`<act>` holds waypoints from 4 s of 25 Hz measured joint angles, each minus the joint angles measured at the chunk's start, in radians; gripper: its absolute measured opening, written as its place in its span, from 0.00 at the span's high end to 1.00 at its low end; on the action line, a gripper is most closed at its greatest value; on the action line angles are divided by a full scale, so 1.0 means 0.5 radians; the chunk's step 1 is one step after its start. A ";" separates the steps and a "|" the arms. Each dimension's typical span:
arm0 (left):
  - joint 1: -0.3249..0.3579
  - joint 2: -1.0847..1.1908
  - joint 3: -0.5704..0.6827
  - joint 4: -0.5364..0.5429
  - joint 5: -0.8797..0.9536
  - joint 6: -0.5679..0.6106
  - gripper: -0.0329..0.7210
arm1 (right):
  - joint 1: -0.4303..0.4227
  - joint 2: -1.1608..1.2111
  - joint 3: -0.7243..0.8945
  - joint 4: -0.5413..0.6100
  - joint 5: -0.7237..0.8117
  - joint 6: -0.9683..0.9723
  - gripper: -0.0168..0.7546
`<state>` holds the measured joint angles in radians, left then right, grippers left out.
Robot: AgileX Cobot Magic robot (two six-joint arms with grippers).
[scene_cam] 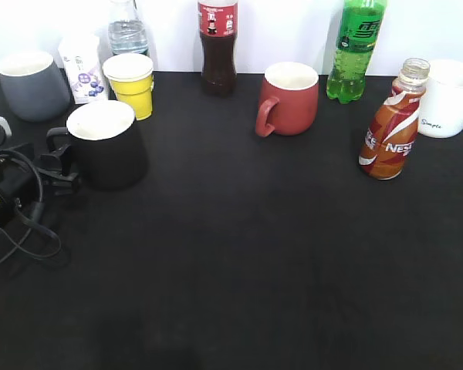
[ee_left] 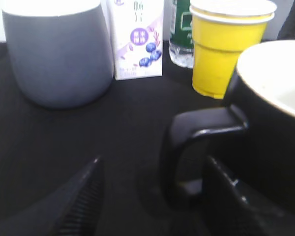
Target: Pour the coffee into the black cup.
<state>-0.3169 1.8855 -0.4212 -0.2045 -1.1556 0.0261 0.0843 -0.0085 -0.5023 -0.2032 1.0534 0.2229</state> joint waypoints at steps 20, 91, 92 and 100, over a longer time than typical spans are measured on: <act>0.236 0.363 -0.591 0.632 -0.005 -0.034 0.91 | 0.000 0.000 0.000 0.000 0.000 0.000 0.24; -0.171 -0.274 -0.423 1.337 0.203 -0.503 0.91 | 0.030 3.371 -0.235 -0.804 -4.080 -0.206 0.29; -0.245 -0.274 -0.476 1.337 0.237 -0.520 0.91 | 0.079 3.229 -0.235 -0.829 -3.976 -0.204 0.29; -0.710 -0.179 -0.797 1.259 0.400 -0.564 0.91 | 0.366 2.937 -0.247 -0.921 -3.704 -0.832 0.29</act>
<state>-0.6720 1.7958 -0.8196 0.4251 -0.9556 -0.2561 0.2671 1.4599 -0.6260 -0.6639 -0.7985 -0.1934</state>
